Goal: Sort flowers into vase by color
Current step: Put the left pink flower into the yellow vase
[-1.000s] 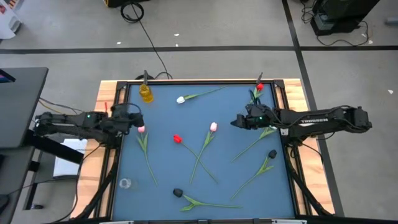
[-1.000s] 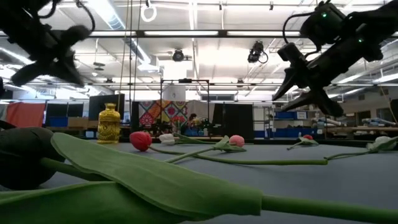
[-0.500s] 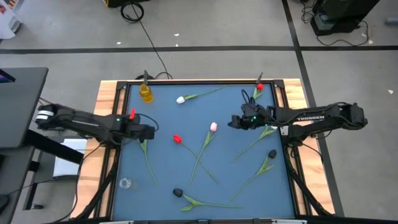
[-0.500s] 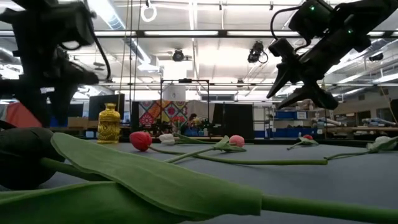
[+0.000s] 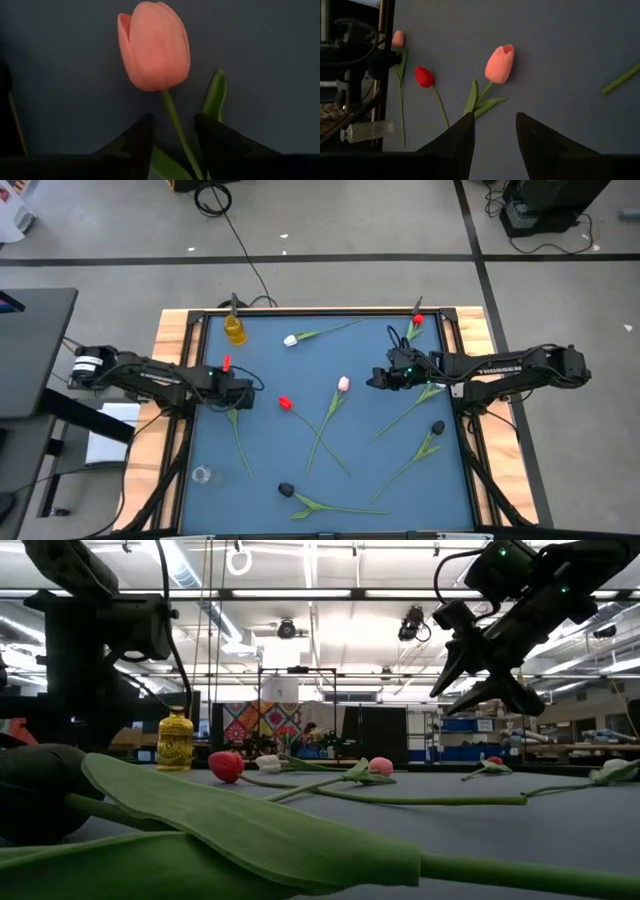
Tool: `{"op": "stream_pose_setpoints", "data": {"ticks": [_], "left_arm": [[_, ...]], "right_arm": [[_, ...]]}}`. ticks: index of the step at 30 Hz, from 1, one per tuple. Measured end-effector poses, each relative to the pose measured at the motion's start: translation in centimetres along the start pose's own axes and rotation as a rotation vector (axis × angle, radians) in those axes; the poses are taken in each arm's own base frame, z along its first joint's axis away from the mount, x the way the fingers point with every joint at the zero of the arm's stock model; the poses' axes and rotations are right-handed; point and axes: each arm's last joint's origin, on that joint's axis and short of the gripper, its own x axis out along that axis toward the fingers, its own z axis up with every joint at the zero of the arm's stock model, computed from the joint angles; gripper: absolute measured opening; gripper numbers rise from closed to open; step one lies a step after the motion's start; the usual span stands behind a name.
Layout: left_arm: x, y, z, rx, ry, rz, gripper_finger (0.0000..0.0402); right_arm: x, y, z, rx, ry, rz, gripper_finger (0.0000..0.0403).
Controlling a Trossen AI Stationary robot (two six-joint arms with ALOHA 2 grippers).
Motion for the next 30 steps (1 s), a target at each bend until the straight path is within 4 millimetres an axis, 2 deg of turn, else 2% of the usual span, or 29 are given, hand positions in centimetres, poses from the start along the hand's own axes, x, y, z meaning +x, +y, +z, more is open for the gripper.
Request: {"op": "stream_pose_setpoints", "data": {"ticks": [3, 8, 13, 15, 17, 20, 24, 27, 30], "left_arm": [[0.0, -0.1, 0.0, -0.002, -0.001, -0.01, 0.0109], [-0.1, -0.2, 0.0, -0.005, -0.005, -0.031, 0.0017], [-1.1, -0.6, 0.2, -0.005, -0.013, -0.086, 0.0014], [-2.3, -1.3, 0.6, 0.032, -0.036, -0.156, 0.0013], [-4.1, -2.3, 1.1, 0.145, -0.091, -0.266, 0.0012], [-8.2, -3.9, 2.1, 0.298, -0.241, -0.455, 0.0012], [-13.0, -5.5, 3.9, 0.39, -0.514, -0.65, 0.0011], [-14.9, -6.5, 5.2, 0.438, -0.656, -0.794, 0.0011], [-15.8, -7.7, 6.1, 0.479, -0.773, -0.899, 0.001]], "right_arm": [[0.0, 0.1, -0.1, -0.033, 0.022, 0.011, 0.0152], [0.0, 0.1, 0.0, -0.071, 0.043, 0.026, 0.0133], [0.0, 0.8, 0.2, -0.115, 0.021, 0.098, 0.0115], [-0.1, 1.5, 0.3, -0.187, 0.001, 0.172, 0.0116], [-0.3, 2.2, 0.4, -0.243, -0.021, 0.249, 0.0122], [-0.6, 3.2, 0.5, -0.31, -0.07, 0.351, 0.0138], [-1.0, 4.1, 0.9, -0.398, -0.143, 0.437, 0.0173], [-1.3, 4.7, 1.1, -0.46, -0.22, 0.482, 0.0204], [-1.4, 5.8, 1.6, -0.501, -0.284, 0.502, 0.0232]]}}
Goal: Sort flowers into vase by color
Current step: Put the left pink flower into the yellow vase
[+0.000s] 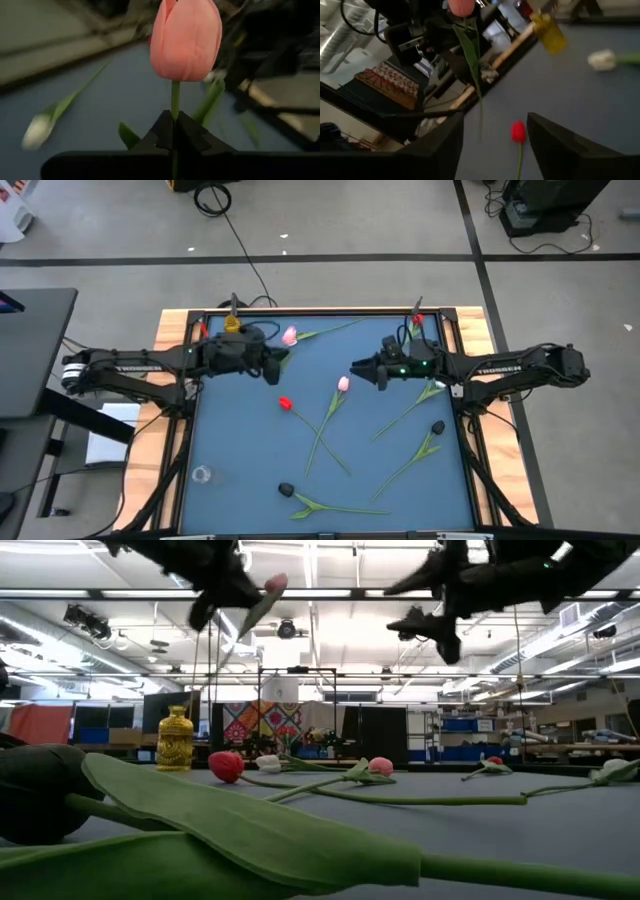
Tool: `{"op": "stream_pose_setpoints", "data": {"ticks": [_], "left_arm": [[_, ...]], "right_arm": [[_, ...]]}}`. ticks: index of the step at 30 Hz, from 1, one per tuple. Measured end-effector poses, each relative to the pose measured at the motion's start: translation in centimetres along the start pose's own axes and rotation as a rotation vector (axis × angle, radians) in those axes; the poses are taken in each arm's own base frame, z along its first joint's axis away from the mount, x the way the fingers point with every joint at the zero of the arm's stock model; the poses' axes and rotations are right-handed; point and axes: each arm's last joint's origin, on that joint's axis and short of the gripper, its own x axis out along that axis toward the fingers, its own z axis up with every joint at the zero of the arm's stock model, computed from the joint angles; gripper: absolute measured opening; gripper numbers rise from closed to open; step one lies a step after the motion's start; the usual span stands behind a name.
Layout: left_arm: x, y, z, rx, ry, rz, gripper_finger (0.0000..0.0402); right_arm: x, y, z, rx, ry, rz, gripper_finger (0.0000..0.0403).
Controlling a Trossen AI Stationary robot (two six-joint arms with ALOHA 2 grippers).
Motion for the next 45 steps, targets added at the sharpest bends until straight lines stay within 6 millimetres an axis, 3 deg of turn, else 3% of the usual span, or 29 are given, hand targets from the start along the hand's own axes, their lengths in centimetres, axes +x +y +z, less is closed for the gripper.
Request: {"op": "stream_pose_setpoints", "data": {"ticks": [6, 12, 27, 34, 45], "left_arm": [[0.6, 0.0, 1.3, 0.024, -0.115, -0.043, 0.0011], [-0.1, 0.0, 1.9, 0.013, -0.154, -0.058, 0.0012], [-0.3, -0.2, 2.3, 0.013, -0.185, -0.096, 0.0013], [0.8, -0.6, 3.3, 0.084, -0.318, -0.154, 0.0013], [0.9, -0.7, 3.4, 0.081, -0.325, -0.171, 0.0013]], "right_arm": [[2.0, 1.5, 1.9, -0.069, -0.045, -0.03, 0.0251], [3.3, 2.4, 2.3, -0.194, -0.045, -0.03, 0.0248], [3.9, 2.1, 3.6, -0.278, -0.153, 0.005, 0.0255], [7.8, 3.0, 4.2, -0.337, -0.083, 0.134, 0.0255], [12.5, 3.4, 5.6, -0.376, -0.052, 0.07, 0.0248]]}}
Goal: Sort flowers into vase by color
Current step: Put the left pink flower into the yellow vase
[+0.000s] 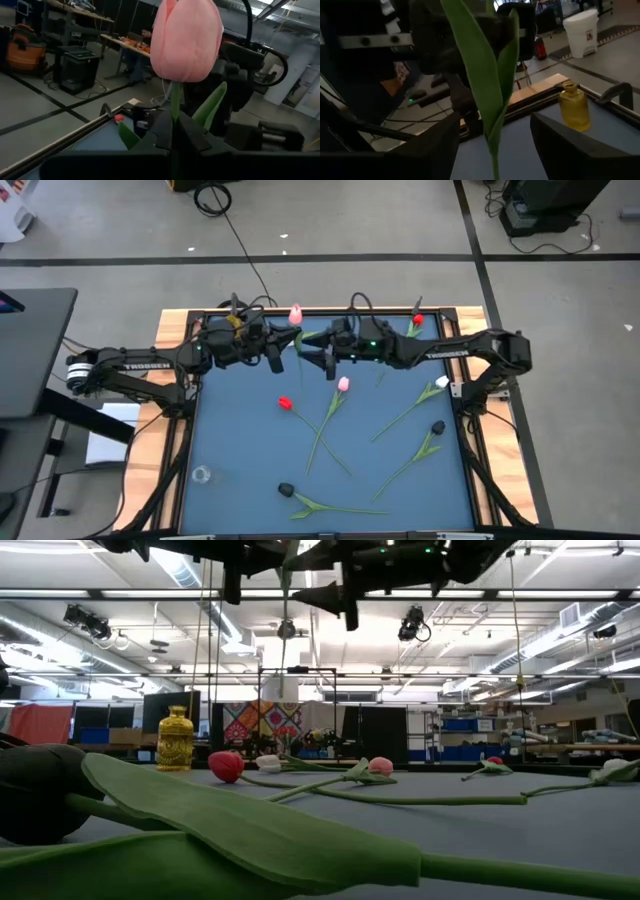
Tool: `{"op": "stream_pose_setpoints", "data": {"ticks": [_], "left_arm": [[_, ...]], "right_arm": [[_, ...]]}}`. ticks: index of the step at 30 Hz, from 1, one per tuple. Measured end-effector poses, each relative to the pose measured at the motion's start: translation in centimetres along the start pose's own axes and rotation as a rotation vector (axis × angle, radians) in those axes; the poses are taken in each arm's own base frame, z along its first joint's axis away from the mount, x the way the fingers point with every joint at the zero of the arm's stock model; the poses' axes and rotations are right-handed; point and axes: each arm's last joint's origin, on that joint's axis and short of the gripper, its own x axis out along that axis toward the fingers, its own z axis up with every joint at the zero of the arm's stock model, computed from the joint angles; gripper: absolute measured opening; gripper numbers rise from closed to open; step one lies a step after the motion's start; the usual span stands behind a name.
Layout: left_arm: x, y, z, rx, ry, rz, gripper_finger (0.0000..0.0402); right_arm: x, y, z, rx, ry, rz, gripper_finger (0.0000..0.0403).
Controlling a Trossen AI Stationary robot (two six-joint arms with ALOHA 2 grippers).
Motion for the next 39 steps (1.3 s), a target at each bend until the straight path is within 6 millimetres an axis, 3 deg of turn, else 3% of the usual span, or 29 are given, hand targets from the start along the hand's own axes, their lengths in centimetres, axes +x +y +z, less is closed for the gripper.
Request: {"op": "stream_pose_setpoints", "data": {"ticks": [5, 11, 13, 18, 24, 29, 33, 39], "left_arm": [[-0.2, 0.0, 0.2, -0.005, -0.006, -0.002, 0.0014], [-0.6, -0.1, 0.8, -0.011, -0.039, 0.006, 0.0014], [-0.6, -0.1, 0.8, -0.01, -0.039, 0.007, 0.0014], [-1.1, -0.2, 1.3, -0.015, -0.069, -0.001, 0.0041], [-2.8, -0.4, 2.6, 0.032, -0.09, -0.008, 0.0151], [-3.4, 0.0, 2.0, -0.011, 0.013, 0.019, 0.0227], [-2.8, -0.1, 1.2, -0.019, 0.071, -0.044, 0.0237], [-2.0, -0.3, 0.9, 0.008, 0.063, -0.095, 0.0202]], "right_arm": [[1.1, -0.2, 0.2, 0.027, 0.09, -0.047, 0.0191], [1.0, -0.1, 0.9, 0.009, 0.064, -0.018, 0.0047], [1.0, -0.3, 0.9, 0.009, 0.063, -0.018, 0.0016], [0.9, -0.3, 1.8, 0.012, 0.034, -0.027, 0.0012], [0.4, 0.6, 5.0, -0.08, -0.08, -0.06, 0.0006], [0.3, 1.4, 7.2, -0.179, -0.106, -0.024, 0.0005], [0.2, 2.1, 8.5, -0.264, -0.068, 0.025, 0.0004], [0.1, 2.3, 9.3, -0.252, -0.051, 0.095, 0.0003]]}}
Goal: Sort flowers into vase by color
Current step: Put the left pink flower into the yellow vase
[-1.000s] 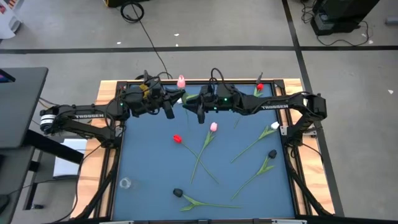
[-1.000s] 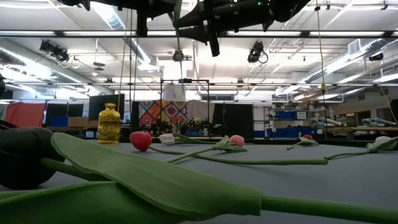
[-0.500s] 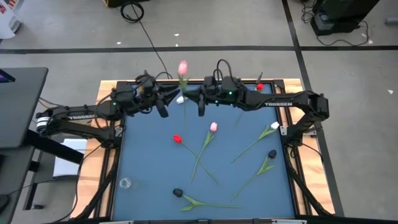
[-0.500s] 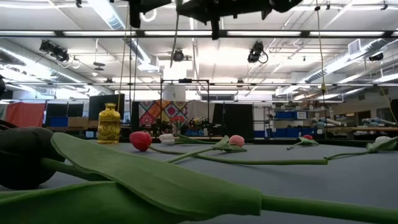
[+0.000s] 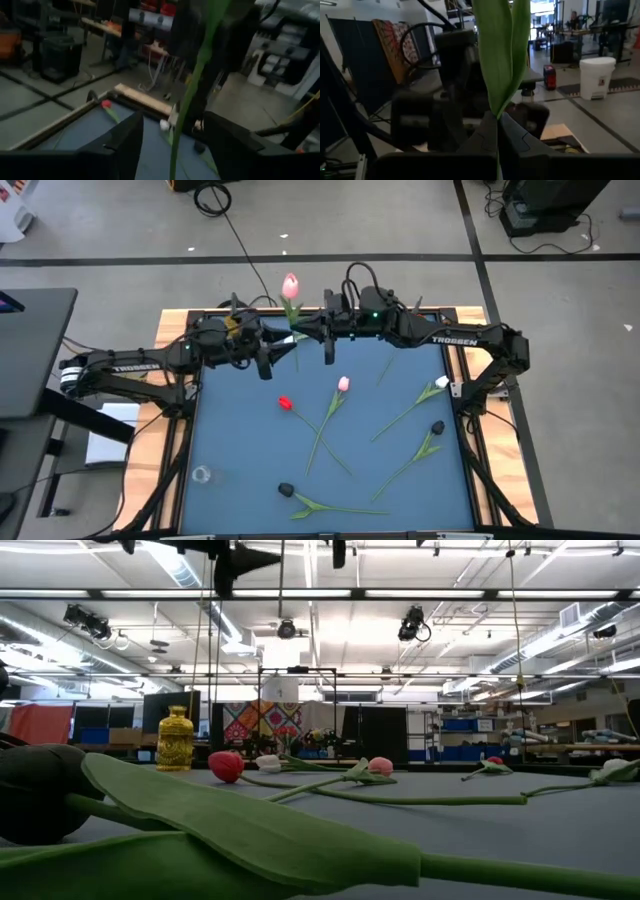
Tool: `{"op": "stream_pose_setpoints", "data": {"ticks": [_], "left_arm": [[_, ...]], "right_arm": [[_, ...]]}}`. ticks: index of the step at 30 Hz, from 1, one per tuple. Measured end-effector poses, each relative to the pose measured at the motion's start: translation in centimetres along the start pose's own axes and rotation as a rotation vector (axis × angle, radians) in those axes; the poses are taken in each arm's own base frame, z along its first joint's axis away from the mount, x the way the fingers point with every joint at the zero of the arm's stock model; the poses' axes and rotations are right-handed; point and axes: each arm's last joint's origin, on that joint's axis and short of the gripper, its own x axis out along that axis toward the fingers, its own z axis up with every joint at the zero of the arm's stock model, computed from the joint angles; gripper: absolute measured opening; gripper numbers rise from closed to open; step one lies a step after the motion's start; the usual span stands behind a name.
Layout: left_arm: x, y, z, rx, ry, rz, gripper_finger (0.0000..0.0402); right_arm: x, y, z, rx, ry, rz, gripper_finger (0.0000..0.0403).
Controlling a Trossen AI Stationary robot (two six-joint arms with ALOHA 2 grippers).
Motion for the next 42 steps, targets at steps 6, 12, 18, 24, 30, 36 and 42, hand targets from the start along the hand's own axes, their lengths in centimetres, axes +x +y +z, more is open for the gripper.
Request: {"op": "stream_pose_setpoints", "data": {"ticks": [6, 12, 18, 24, 30, 36, 42], "left_arm": [[-0.09, -0.21, 0.63, 0.005, -0.059, -0.021, 0.0147], [0.3, -0.09, 0.19, 0.05, -0.035, -0.017, 0.0106], [0.55, -0.09, 0.03, 0.053, -0.029, -0.027, 0.0089], [0.74, -0.12, -0.11, 0.105, -0.026, -0.029, 0.0052], [0.71, -0.13, -0.06, 0.161, -0.03, -0.029, 0.0009], [0.71, -0.17, -0.07, 0.184, -0.027, -0.045, 0.0008], [0.7, -0.12, -0.13, 0.184, -0.019, -0.042, 0.0007]], "right_arm": [[0.03, -0.02, -0.45, -0.01, 0.042, 0.002, 0.0005], [0.03, 0.08, -0.56, -0.005, 0.055, 0.021, 0.0007], [0.03, 0.09, -0.55, -0.007, 0.054, 0.022, 0.0007], [0.04, 0.13, -0.52, -0.01, 0.049, 0.036, 0.0008], [0.04, 0.01, -0.46, -0.006, 0.039, -0.005, 0.0038], [0.04, -0.07, -0.49, 0.015, 0.04, -0.033, 0.0118], [0.02, -0.19, -0.44, 0.015, 0.035, -0.043, 0.011]]}}
